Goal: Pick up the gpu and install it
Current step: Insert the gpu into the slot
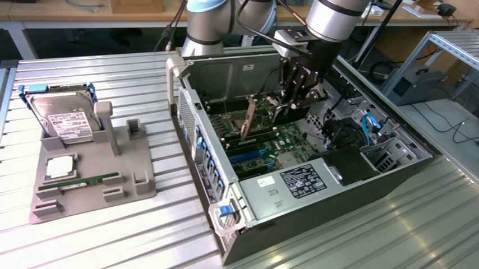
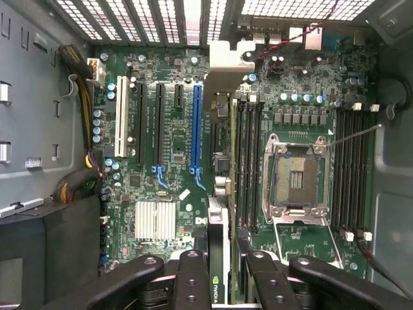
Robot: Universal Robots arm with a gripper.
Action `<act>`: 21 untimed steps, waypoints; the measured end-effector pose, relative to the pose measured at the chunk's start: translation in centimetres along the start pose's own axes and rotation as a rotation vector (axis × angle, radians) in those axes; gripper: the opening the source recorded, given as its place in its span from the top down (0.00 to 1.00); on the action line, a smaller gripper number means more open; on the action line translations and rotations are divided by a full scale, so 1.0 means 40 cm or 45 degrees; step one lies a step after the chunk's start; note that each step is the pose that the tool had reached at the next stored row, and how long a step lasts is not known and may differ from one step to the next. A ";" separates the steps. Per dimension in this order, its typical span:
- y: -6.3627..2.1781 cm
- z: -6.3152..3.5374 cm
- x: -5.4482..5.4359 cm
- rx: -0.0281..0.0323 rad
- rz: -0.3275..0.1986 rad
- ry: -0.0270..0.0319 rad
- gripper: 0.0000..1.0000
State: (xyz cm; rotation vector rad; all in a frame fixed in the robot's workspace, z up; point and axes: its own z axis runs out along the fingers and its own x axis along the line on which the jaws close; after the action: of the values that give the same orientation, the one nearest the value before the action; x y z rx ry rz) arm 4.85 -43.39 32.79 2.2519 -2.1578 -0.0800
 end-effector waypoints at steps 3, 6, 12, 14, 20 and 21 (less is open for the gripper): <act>0.001 0.003 0.001 0.0000 0.000 0.0000 0.73; 0.002 0.006 0.002 0.0000 0.000 0.0000 0.73; 0.003 0.011 0.002 0.0000 0.000 0.0000 0.73; 0.004 0.014 0.002 0.0000 0.000 0.0000 0.73; 0.005 0.017 0.003 0.0000 0.000 0.0001 0.73; 0.005 0.018 0.003 0.0000 0.000 0.0000 0.73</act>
State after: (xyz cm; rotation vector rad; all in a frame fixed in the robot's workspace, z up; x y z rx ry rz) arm 4.63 -43.50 32.08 2.2520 -2.1577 -0.0800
